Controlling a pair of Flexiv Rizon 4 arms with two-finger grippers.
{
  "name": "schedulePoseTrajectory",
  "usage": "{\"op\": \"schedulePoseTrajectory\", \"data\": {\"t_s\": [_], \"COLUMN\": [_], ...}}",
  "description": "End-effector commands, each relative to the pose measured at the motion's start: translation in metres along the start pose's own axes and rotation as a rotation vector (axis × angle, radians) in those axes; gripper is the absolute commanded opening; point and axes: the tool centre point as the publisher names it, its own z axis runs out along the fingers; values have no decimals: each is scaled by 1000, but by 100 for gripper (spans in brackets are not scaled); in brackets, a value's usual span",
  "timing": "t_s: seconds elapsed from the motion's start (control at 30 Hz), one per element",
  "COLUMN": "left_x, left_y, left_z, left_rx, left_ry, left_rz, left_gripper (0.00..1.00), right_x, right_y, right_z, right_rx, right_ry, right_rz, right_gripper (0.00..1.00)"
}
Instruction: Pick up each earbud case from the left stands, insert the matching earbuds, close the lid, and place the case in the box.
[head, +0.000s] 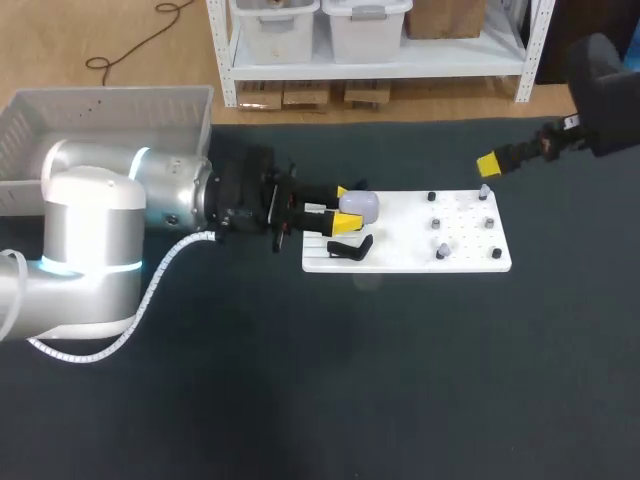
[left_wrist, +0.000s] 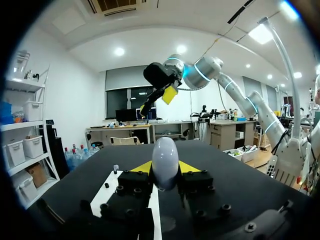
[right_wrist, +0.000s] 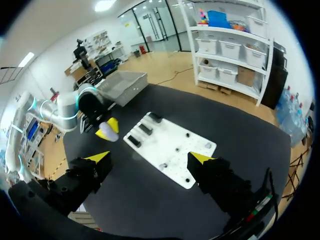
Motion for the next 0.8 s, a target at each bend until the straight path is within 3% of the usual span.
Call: {"op": "schedulePoseTrajectory", "data": {"t_s": [0.03, 0.8], "left_x": [0, 8], "left_y": [0, 2], "left_z": [-2, -5], "left_rx": [-10, -57], "left_ry": [7, 32], "left_rz": [3, 1], "left_gripper": [0, 0], "right_x": [-4, 2], "right_y": [12, 71], "right_z": [7, 59], "right_rx": [-34, -139], "right_ry": [21, 119], "right_rz": [-16, -97], "right_gripper": [100, 100]}}
